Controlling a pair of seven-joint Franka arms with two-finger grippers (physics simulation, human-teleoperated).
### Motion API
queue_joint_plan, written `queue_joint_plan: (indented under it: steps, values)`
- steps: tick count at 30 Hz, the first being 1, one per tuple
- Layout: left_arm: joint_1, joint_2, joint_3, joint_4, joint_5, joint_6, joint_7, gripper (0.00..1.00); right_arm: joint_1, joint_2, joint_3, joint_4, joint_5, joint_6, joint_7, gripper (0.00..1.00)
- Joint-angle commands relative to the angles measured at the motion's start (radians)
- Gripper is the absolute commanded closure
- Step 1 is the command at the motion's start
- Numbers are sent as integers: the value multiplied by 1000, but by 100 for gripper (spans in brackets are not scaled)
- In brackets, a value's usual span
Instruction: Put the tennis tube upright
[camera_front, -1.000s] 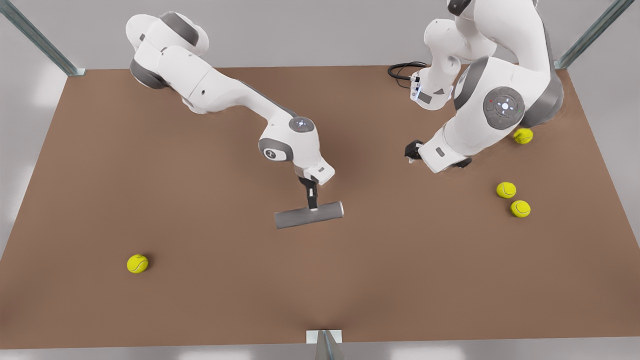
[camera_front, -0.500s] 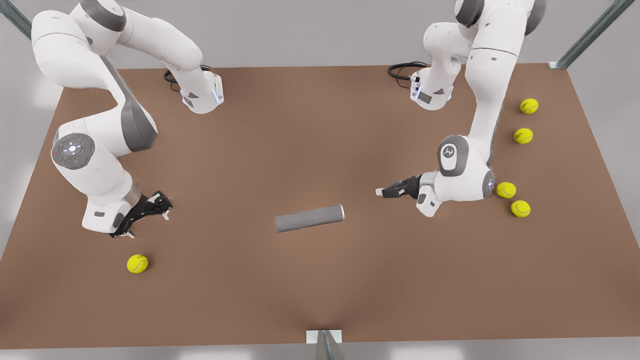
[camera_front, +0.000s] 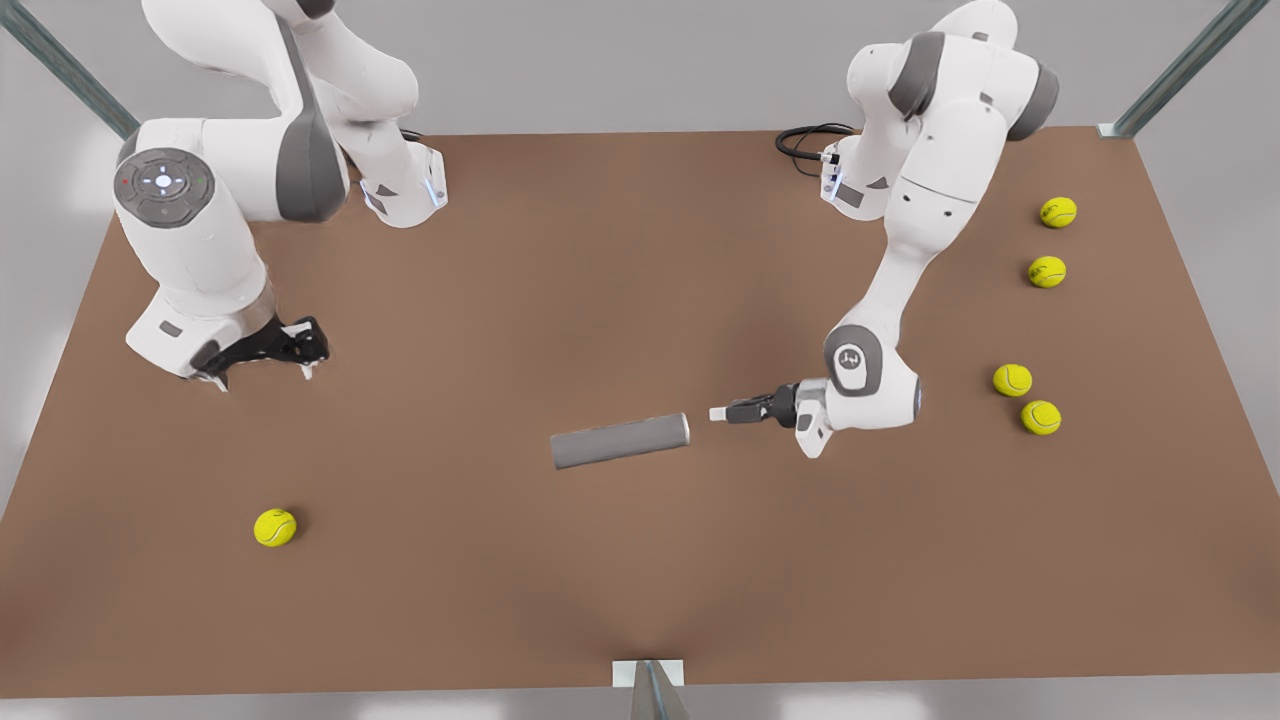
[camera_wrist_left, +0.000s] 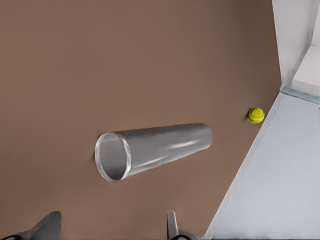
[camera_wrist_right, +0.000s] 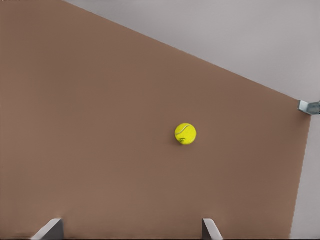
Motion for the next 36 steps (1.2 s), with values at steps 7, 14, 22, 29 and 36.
queue_joint_plan:
  steps: [7, 14, 22, 29, 36]
  values:
    - [-43, 91, -16, 78, -103, 23, 502, 0, -9, 4, -112, -6, 148, -15, -132, 0]
    - [-57, 136, -19, 133, -124, 57, 552, 0, 2, 17, -112, -9, 145, -47, -126, 0]
    - [-62, 205, -19, 165, -199, 66, 588, 0, 6, 25, -104, -5, 140, -47, -123, 0]
    - [-125, 194, -17, 162, -316, 92, 588, 0, -4, 42, -103, -5, 148, -45, -127, 0]
    - [-140, 203, -17, 164, -345, 92, 588, 51, -4, 43, -103, -6, 148, -45, -127, 0]
